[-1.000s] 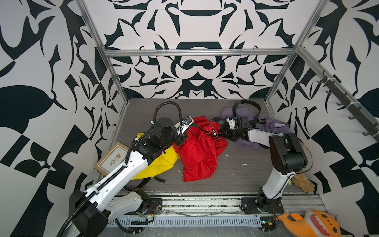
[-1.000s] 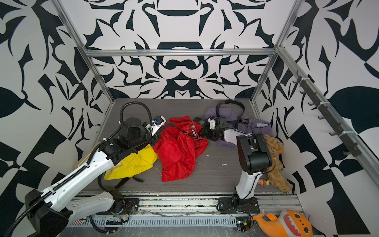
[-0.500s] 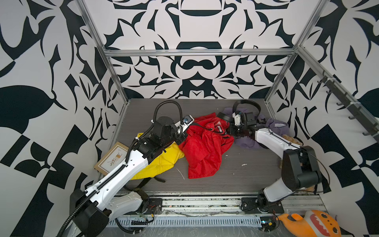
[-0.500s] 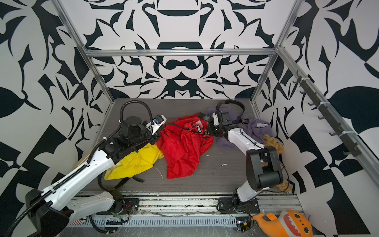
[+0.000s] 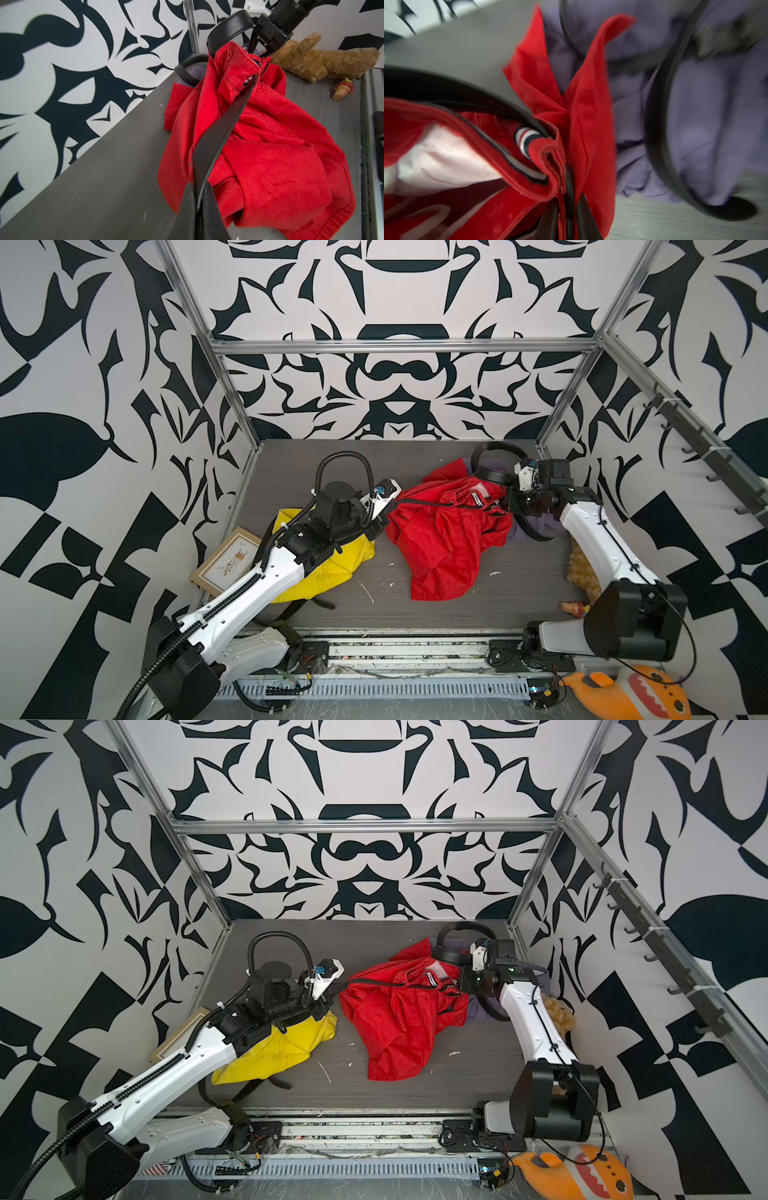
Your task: Remove the belt from the trousers
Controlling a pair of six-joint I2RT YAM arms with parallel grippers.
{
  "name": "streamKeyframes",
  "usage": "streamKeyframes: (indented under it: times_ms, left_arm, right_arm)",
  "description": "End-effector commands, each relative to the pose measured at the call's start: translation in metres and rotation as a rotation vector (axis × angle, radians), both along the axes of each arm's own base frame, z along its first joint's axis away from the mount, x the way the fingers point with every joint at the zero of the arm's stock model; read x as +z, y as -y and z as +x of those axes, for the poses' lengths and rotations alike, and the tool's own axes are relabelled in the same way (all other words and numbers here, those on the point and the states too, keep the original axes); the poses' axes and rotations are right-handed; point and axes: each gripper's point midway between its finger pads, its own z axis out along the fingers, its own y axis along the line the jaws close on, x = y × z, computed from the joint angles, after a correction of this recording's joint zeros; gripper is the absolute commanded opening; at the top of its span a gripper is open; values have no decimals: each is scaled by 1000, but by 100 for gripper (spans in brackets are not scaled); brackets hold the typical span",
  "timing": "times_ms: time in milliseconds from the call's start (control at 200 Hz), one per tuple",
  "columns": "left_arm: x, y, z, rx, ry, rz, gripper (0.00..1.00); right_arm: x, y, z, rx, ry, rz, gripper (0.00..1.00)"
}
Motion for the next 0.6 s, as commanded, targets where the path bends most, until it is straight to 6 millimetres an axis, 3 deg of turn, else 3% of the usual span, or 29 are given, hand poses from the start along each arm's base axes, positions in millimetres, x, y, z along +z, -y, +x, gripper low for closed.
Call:
streamKeyframes:
  times_ms: [0,115,185,445,505,595]
  left_arm:
    - [74,-63,33,270,183,-142,0]
    - [65,-83,47,325,157,-128,0]
    - [46,-85,57,319,95,-101,0]
    - [-38,-56,79,247,-204,31,0]
    - [-46,-50,78,230,-229,50,0]
    - [-53,-47,75,219,-244,109,35]
  right_arm:
    - [-40,132,-19,-326,-147,-414,19]
    - [-57,146,-24,-363,-196,-402,20]
    - [-62,144,-22,-367,-198,-377,21]
    - [-65,127,-26,-336,-166,-325,20]
    - [-62,125,-26,-329,-154,-331,20]
    - [-58,120,-23,-310,-141,-341,20]
